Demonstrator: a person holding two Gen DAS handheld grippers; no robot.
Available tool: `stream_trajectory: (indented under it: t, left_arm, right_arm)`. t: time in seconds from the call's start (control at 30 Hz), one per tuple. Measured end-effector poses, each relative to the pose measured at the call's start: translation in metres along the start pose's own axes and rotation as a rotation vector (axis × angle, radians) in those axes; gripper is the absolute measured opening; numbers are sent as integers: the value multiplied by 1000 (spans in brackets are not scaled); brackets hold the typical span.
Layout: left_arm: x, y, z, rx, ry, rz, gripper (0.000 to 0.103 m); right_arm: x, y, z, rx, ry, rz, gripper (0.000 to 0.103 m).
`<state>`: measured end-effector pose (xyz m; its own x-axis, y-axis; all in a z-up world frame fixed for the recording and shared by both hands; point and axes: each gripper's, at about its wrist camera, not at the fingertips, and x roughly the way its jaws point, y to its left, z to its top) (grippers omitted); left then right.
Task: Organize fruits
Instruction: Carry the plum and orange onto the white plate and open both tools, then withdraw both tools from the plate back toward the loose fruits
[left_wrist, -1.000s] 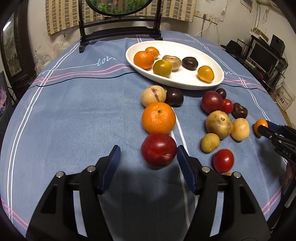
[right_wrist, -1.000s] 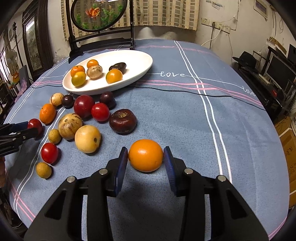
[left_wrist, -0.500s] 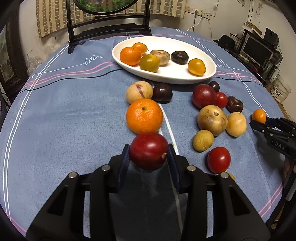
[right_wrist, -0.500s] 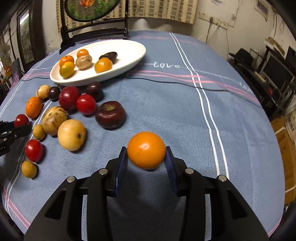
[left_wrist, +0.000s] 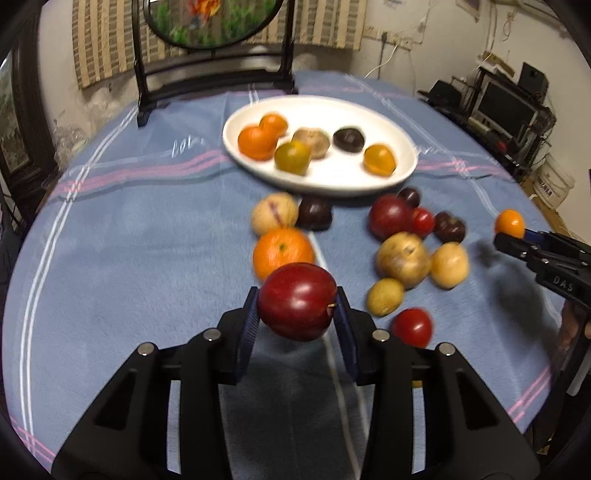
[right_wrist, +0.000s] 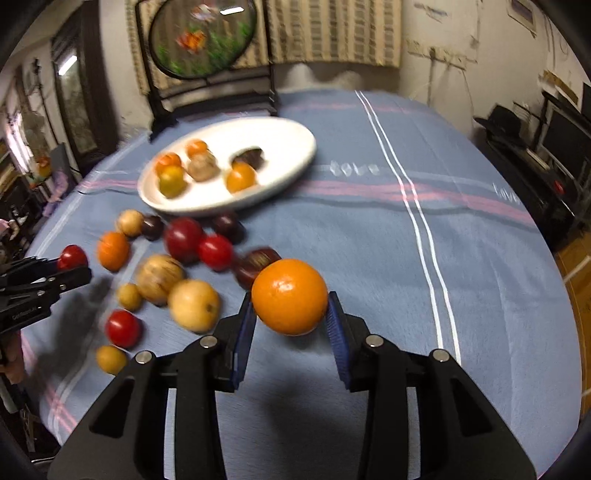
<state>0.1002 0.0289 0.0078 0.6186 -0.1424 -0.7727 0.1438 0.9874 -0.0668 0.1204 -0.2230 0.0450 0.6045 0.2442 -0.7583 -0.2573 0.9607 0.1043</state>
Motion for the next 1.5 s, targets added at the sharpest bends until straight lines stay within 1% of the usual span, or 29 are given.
stream_trajectory:
  t: [0.07, 0.2, 0.23, 0.3, 0.33, 0.47, 0.53, 0.6, 0.73, 0.8, 0.83, 0.87, 0.9, 0.93, 0.97, 1.0, 1.03, 1.1, 1.13, 1.17, 1.33, 1.43, 1.5]
  left_arm:
    - [-5, -3, 10, 13, -16, -1, 40]
    - [-4, -9, 42, 35, -45, 10, 40]
    - [-1, -12, 55, 40, -57, 3, 40]
    - [7, -14, 71, 41, -67, -6, 40]
    - [17, -16, 83, 38, -69, 3, 40]
    - [51, -16, 112, -3, -43, -10, 40]
    - [64, -17, 123, -26, -34, -26, 40]
    - [78, -20, 132, -27, -17, -44, 40]
    - [105, -24, 147, -31, 3, -20, 41]
    - [114, -22, 152, -51, 24, -13, 41]
    - [115, -20, 152, -69, 26, -20, 46]
    - [113, -20, 152, -71, 15, -19, 59]
    - [111, -20, 151, -67, 2, -5, 63]
    - [106, -20, 150, -53, -24, 35, 70]
    - [100, -21, 149, -36, -44, 69, 70]
    - [96, -21, 147, -26, -53, 81, 71]
    - [90, -20, 145, -16, -60, 84, 74]
    - [81, -17, 138, -16, -62, 90, 75]
    - [75, -16, 133, -16, -57, 95, 78]
    - [70, -16, 127, -12, -51, 92, 84]
    - [42, -18, 96, -1, -72, 77, 86]
    - [27, -20, 73, -4, -69, 61, 88]
    - [21, -21, 62, -4, -68, 65, 89]
  right_arm:
    - [-6, 7, 12, -15, -28, 26, 39]
    - [-12, 25, 43, -67, -98, 50, 39]
    - [-11, 30, 50, -85, -115, 53, 39]
    - [-2, 42, 70, -129, -150, 52, 39]
    - [6, 46, 78, -144, -150, 52, 39]
    - [41, 50, 104, -147, -128, 36, 39]
    - [65, 43, 116, -105, -93, 37, 39]
    - [85, 34, 124, -64, -54, 47, 39]
    - [119, 17, 132, 16, 25, 84, 40]
    - [126, 10, 134, 52, 47, 89, 42]
    - [125, 9, 134, 57, 43, 94, 42]
    - [124, 9, 133, 55, 37, 101, 42]
    - [121, 9, 132, 51, 30, 100, 43]
    - [117, 9, 131, 47, 22, 96, 50]
    - [112, 8, 130, 46, 9, 89, 55]
    - [106, 7, 128, 49, -7, 81, 61]
    - [100, 7, 125, 48, -13, 81, 61]
    - [90, 6, 118, 44, -13, 86, 61]
    - [87, 6, 115, 43, -12, 82, 61]
    - [80, 6, 109, 41, -13, 72, 61]
    - [50, 5, 84, 39, -29, 51, 61]
    - [33, 4, 67, 47, -33, 43, 61]
    - [24, 4, 56, 40, -38, 29, 61]
